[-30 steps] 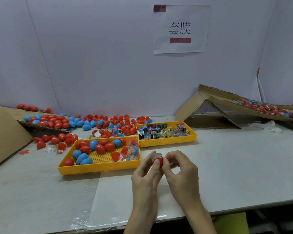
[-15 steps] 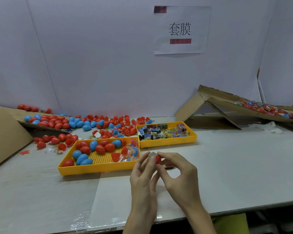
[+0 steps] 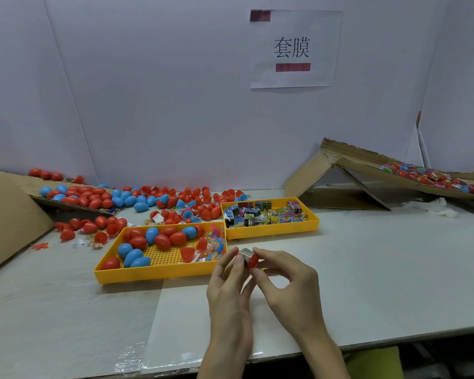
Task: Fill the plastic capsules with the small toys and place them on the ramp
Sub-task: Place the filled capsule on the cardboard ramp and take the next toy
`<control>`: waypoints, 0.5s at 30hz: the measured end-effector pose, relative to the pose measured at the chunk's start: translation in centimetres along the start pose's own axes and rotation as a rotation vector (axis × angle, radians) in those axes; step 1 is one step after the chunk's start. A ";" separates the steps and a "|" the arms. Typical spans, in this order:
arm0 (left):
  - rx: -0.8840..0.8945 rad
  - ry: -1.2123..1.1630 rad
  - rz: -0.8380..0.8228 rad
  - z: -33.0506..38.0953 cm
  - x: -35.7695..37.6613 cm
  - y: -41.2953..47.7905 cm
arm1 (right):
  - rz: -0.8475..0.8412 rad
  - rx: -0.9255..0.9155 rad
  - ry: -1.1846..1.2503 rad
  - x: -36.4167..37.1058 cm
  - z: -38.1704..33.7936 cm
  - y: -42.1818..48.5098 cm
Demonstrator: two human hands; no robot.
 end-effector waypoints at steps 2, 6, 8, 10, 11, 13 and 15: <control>-0.002 0.012 0.011 0.0 -0.1 0.0 | -0.042 0.031 0.025 0.3 0.1 0.1; 0.046 0.082 -0.011 0.3 0.2 -0.1 | -0.014 0.033 0.005 0.1 -0.3 0.0; 0.111 0.132 -0.004 0.8 0.2 0.0 | 0.031 0.060 0.035 -0.3 -0.2 0.1; 0.190 0.215 0.026 1.3 0.0 0.1 | 0.103 0.096 0.080 -1.1 0.1 0.2; 0.230 0.273 0.029 1.5 0.0 0.1 | 0.146 0.120 0.108 -1.5 0.4 0.2; 0.309 0.414 -0.028 2.1 0.6 0.3 | 0.242 0.176 0.164 -2.5 1.1 0.2; 0.391 0.551 -0.183 2.9 2.3 1.0 | 0.343 0.226 0.198 -3.4 1.7 0.0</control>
Point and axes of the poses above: each hand's wrist, its own y-axis towards the middle knuckle, its own x-axis out of the palm, z = x × y, the point moved 8 cm from there along y, towards the middle knuckle, and after that the axes turned 15 degrees about x, right-handed, at the moved point
